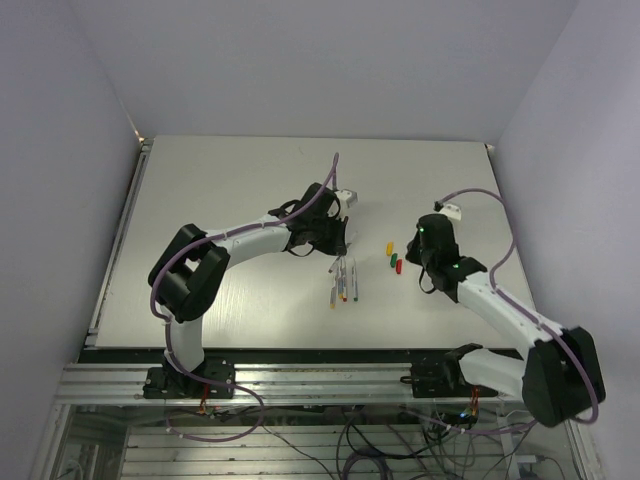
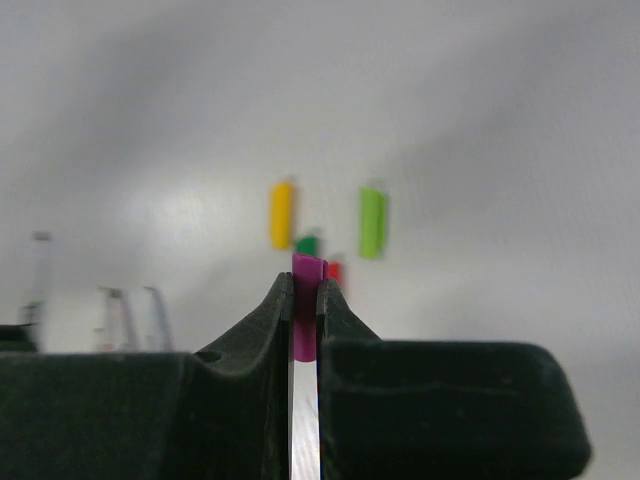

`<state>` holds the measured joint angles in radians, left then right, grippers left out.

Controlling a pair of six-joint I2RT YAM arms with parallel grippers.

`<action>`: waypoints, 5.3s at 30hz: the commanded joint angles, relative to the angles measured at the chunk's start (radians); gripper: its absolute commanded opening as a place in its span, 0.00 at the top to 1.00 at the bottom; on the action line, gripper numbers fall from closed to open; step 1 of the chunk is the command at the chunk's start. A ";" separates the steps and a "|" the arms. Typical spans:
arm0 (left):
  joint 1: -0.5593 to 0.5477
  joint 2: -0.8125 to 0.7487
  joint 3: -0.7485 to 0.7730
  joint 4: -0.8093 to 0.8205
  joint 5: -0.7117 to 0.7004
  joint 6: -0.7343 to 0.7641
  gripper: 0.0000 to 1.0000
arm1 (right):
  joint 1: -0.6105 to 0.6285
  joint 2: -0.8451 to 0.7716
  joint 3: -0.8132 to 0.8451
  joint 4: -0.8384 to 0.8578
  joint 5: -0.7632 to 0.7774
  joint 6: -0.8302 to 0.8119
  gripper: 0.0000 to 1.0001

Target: Insert the pens into the pen caps

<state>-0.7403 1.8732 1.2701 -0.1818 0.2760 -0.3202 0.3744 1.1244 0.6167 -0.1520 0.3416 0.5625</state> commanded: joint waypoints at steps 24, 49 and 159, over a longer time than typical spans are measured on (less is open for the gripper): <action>-0.118 -0.221 -0.144 0.513 0.057 0.095 0.93 | -0.005 -0.219 -0.290 1.080 -0.163 -0.041 1.00; -0.119 -0.231 -0.160 0.605 0.107 0.010 0.93 | -0.006 -0.107 -0.355 1.431 -0.264 0.021 1.00; -0.019 -0.122 -0.069 0.442 -0.404 0.043 0.93 | 0.041 -0.218 -0.077 0.561 -0.295 -0.124 0.69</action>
<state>-0.7898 1.6943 1.1404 0.3439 -0.0566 -0.2546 0.4126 0.9600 0.5060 0.5289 -0.0170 0.4793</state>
